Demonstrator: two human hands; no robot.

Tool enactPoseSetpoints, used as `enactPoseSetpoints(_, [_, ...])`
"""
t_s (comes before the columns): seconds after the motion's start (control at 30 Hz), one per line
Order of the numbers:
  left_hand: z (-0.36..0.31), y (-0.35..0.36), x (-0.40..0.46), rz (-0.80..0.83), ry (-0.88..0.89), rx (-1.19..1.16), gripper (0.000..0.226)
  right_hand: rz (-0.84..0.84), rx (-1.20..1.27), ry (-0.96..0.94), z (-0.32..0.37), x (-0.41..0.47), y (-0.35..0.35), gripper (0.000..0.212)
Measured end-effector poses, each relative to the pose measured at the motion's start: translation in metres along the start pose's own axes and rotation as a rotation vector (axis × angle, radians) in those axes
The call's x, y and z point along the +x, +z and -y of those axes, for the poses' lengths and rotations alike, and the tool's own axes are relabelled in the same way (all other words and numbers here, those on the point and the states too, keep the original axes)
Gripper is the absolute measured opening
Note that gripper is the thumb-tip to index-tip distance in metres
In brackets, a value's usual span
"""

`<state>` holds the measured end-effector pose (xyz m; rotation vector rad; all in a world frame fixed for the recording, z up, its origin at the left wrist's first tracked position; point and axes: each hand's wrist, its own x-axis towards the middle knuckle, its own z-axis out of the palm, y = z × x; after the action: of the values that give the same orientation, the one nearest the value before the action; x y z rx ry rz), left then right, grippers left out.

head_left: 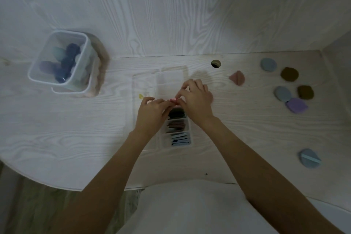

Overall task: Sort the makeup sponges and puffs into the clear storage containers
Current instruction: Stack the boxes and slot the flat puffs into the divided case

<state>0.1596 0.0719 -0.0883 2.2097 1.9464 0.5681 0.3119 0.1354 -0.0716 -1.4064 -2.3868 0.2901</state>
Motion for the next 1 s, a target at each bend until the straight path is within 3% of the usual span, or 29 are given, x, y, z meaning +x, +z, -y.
enactPoseSetpoints(0.13, [0.000, 0.000, 0.001, 0.002, 0.029, -0.023, 0.014, 0.197, -0.012, 0.023, 0.000, 0.008, -0.010, 0.014])
enactPoseSetpoints(0.23, [-0.001, 0.000, 0.002, 0.028, 0.033, -0.012, 0.014, 0.242, 0.036, 0.039, -0.005, 0.010, -0.010, 0.014])
enactPoseSetpoints(0.33, [-0.002, 0.002, 0.001, 0.048, 0.004, -0.002, 0.012, 0.012, 0.224, 0.034, -0.016, 0.007, -0.014, 0.007])
enactPoseSetpoints(0.4, [-0.003, 0.004, 0.000, 0.053, -0.022, -0.011, 0.012, -0.202, 0.238, 0.133, -0.035, 0.003, -0.019, 0.009])
enactPoseSetpoints(0.43, [-0.004, 0.004, -0.001, 0.054, -0.034, -0.021, 0.013, -0.222, 0.200, 0.201, -0.048, 0.001, -0.020, 0.015])
enactPoseSetpoints(0.47, [-0.004, 0.004, -0.001, 0.056, -0.042, -0.031, 0.015, -0.149, 0.157, 0.277, -0.060, 0.000, -0.021, 0.023])
enactPoseSetpoints(0.57, [-0.008, 0.001, 0.000, 0.049, -0.024, -0.019, 0.024, 0.283, 0.134, 0.427, -0.081, -0.005, -0.011, 0.048])
enactPoseSetpoints(0.63, [-0.009, 0.001, 0.002, 0.044, -0.022, -0.017, 0.028, 0.356, 0.216, 0.444, -0.084, -0.010, -0.001, 0.049])
enactPoseSetpoints(0.8, [-0.010, -0.002, 0.002, 0.030, -0.019, -0.031, 0.023, 0.134, 0.350, 0.479, -0.077, -0.015, -0.001, 0.015])
enactPoseSetpoints(0.9, [-0.009, -0.003, 0.003, 0.044, -0.022, -0.038, 0.023, -0.050, 0.449, 0.328, -0.061, -0.011, -0.019, 0.010])
enactPoseSetpoints(1.0, [-0.010, -0.003, 0.003, 0.044, -0.004, -0.033, 0.023, -0.105, 0.511, 0.157, -0.037, -0.004, -0.037, 0.011])
